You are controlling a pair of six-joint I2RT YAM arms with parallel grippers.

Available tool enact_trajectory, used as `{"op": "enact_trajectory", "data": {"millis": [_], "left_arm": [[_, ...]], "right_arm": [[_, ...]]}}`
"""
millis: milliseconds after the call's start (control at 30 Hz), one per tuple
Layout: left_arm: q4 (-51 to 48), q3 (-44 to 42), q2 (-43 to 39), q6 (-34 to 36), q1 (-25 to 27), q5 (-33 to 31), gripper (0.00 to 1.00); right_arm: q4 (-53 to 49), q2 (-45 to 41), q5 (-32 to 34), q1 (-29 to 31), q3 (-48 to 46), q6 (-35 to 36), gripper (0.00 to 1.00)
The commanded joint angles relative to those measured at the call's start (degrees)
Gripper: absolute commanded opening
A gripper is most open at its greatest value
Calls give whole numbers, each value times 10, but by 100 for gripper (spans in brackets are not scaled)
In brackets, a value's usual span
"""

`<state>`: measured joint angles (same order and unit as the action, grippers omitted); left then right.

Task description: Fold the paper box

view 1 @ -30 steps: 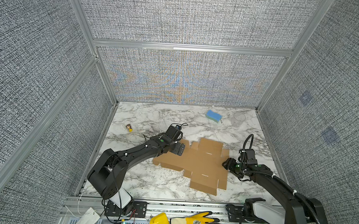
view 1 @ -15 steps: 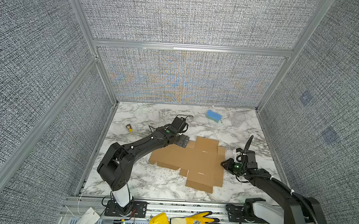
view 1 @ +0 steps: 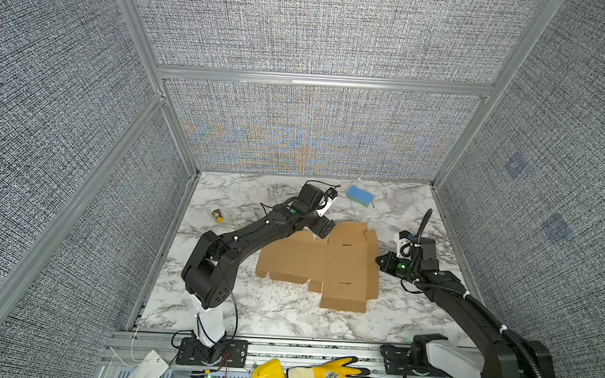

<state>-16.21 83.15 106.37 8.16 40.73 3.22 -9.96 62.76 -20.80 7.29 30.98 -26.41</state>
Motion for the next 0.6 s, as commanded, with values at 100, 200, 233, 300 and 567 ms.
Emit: {"op": "enact_trajectory", "data": {"millis": [100, 200, 233, 300, 567], "left_arm": [[68, 16, 47, 154, -2, 79, 96], [80, 35, 65, 183, -9, 124, 95], [89, 38, 71, 191, -11, 138, 95], [102, 44, 73, 207, -17, 166, 95], [123, 67, 127, 249, -45, 331, 89]], "right_arm": [[-52, 7, 16, 7, 29, 34, 5], [-62, 15, 20, 11, 38, 36, 5], [-65, 18, 20, 15, 41, 38, 5], [-73, 24, 25, 23, 48, 40, 5], [-88, 29, 40, 36, 62, 48, 5]]}}
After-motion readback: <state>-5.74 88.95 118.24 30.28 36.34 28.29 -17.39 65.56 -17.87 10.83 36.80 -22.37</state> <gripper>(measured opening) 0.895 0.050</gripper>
